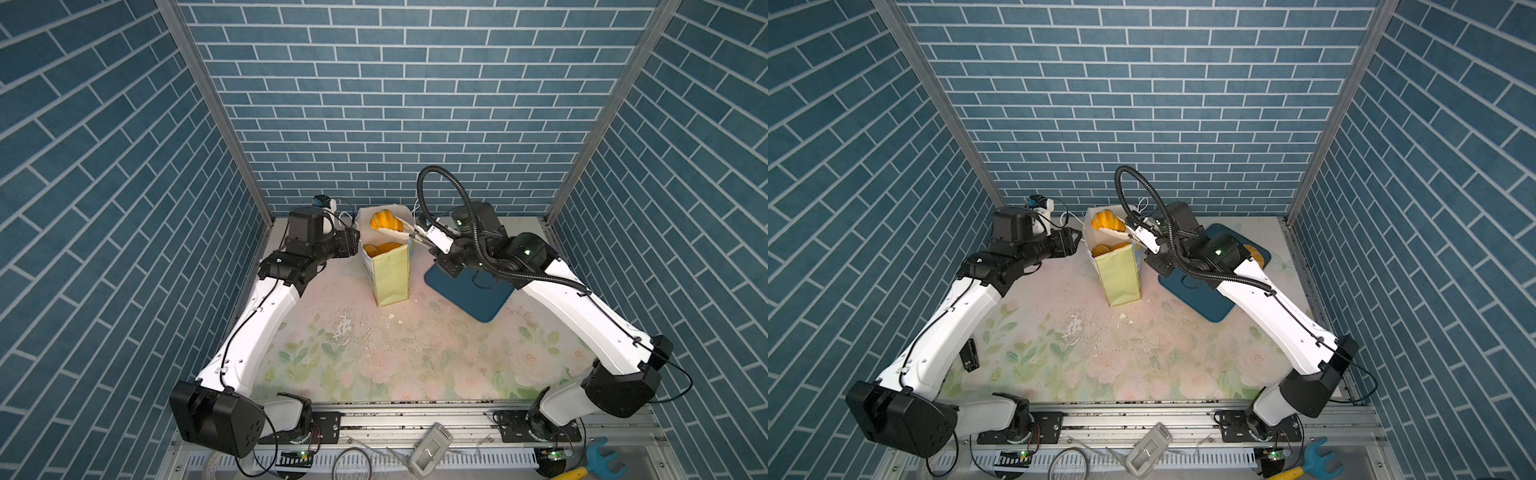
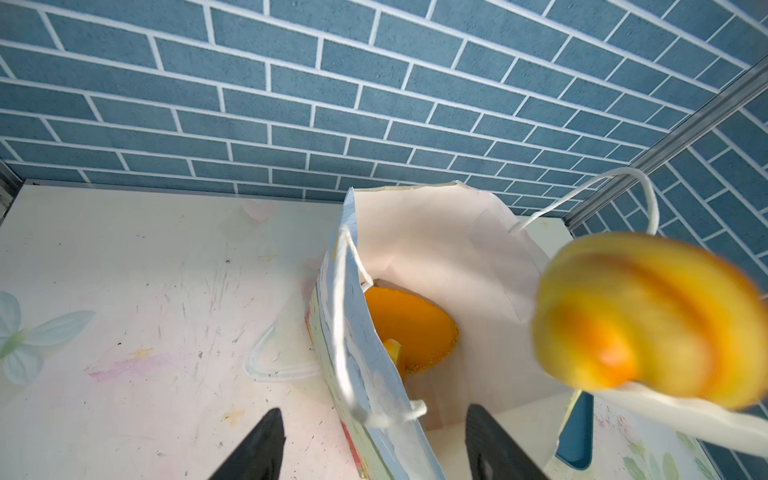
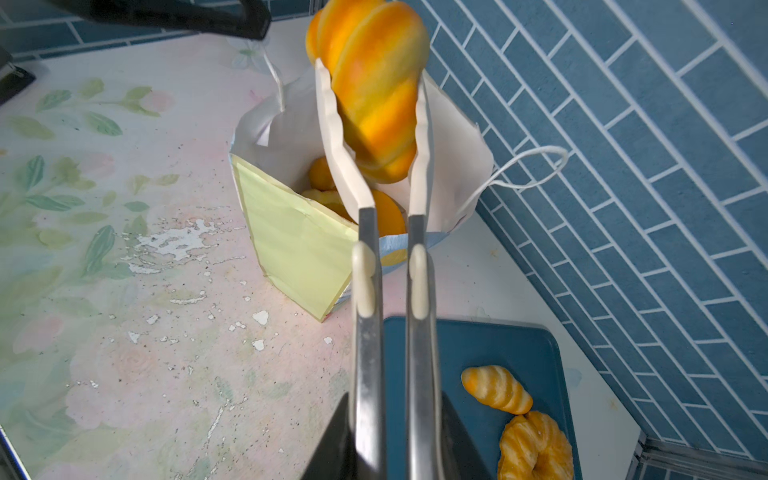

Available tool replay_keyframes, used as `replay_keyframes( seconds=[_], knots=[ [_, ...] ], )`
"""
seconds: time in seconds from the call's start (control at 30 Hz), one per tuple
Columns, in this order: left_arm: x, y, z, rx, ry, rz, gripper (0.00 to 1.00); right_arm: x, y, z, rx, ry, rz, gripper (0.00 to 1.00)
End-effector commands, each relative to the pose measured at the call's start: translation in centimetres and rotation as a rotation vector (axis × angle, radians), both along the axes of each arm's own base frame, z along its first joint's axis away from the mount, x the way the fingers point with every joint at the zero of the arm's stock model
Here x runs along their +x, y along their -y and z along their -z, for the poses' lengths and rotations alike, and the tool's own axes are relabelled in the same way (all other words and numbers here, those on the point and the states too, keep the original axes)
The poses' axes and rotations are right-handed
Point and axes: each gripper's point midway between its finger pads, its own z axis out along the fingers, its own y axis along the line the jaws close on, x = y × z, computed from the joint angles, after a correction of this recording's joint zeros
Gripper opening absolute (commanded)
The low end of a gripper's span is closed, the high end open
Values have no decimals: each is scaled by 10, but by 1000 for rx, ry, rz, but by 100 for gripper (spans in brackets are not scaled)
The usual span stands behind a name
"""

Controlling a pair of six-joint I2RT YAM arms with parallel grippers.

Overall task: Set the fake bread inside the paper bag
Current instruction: 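Carry the striped bun with the right tongs over the bag opening, then lower the striped bun into the bag and open the right tongs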

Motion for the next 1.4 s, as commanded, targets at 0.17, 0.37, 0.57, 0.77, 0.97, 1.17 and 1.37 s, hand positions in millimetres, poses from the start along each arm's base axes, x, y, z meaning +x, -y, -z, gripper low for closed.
replay_keyframes(
  seconds=[0.17,0.37,0.57,0.77,0.97,1.17,1.37],
  knots=[
    [-3,-5,5,19,-9,-20,70,20,-9,17,-34,-18,39,29],
    [2,-3,7,32,-15,-10,70,25,-9,32,-46,-77,62,30],
    [5,-4,12,50,-29,-7,70,26,-6,49,-66,-138,80,31],
    [10,-3,16,63,-38,-8,70,25,-4,45,-57,-145,81,32],
    [13,-3,17,63,-41,-8,71,25,-5,44,-69,-154,73,37],
    [12,-3,11,57,-29,-14,70,26,-4,29,-47,-117,73,44],
    [8,-4,6,43,-15,-18,70,24,2,15,-34,-81,77,47]
  ],
)
